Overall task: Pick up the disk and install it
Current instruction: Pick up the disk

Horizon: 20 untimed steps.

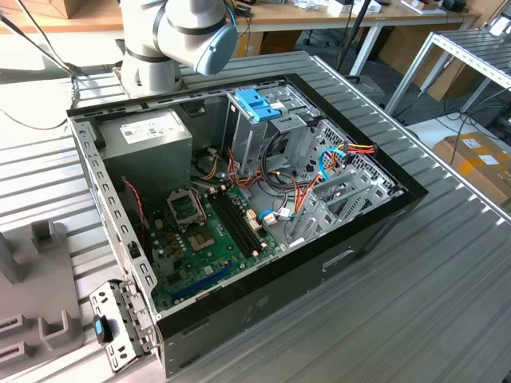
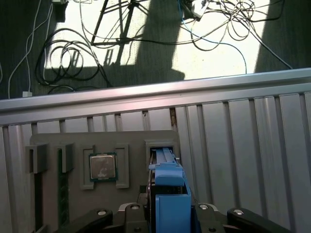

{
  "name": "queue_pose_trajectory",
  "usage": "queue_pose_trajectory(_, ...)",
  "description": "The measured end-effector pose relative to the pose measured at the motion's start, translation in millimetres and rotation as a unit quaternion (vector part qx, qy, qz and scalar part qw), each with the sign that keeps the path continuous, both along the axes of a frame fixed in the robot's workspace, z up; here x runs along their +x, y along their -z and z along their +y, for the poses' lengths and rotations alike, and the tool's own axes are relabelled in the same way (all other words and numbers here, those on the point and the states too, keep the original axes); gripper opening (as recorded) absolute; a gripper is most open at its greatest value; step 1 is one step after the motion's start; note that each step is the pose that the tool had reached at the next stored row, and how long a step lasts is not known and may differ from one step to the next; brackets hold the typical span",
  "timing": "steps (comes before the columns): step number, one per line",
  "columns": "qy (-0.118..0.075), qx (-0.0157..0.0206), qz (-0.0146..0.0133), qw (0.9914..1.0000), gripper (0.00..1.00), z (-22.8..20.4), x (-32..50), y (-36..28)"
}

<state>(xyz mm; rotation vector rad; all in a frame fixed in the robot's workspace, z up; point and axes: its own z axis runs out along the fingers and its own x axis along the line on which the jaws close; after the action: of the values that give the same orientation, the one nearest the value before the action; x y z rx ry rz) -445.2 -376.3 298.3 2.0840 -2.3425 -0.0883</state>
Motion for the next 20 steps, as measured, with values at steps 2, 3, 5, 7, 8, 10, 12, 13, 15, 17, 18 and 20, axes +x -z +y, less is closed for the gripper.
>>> queue_pose_trajectory(2, 0.000, 0.0009, 0.0000, 1.00000, 0.37, 0.0, 0.0, -1.2)
queue_pose_trajectory(3, 0.000, 0.0012, 0.0000, 1.00000, 0.37, 0.0, 0.0, -1.9)
queue_pose_trajectory(5, 0.000, 0.0020, 0.0000, 1.00000, 0.37, 0.0, 0.0, -3.4)
queue_pose_trajectory(7, 0.000, 0.0028, 0.0000, 1.00000, 0.37, 0.0, 0.0, -4.7)
queue_pose_trajectory(8, 0.000, 0.0032, -0.0001, 1.00000, 0.37, 0.0, 0.0, -5.2)
queue_pose_trajectory(10, 0.000, 0.0038, 0.0000, 0.99999, 0.37, 0.0, 0.0, -6.4)
queue_pose_trajectory(12, 0.000, 0.0047, 0.0000, 0.99999, 0.37, 0.0, 0.0, -8.2)
queue_pose_trajectory(13, 0.000, 0.0050, 0.0000, 0.99999, 0.37, 0.0, 0.0, -8.8)
queue_pose_trajectory(15, 0.000, 0.0056, 0.0000, 0.99998, 0.37, 0.0, 0.0, -10.3)
queue_pose_trajectory(17, 0.000, 0.0063, 0.0000, 0.99998, 0.37, 0.0, 0.0, -11.6)
queue_pose_trajectory(18, 0.000, 0.0067, 0.0000, 0.99998, 0.37, 0.0, 0.0, -12.4)
queue_pose_trajectory(20, 0.000, 0.0076, 0.0000, 0.99997, 0.37, 0.0, 0.0, -14.5)
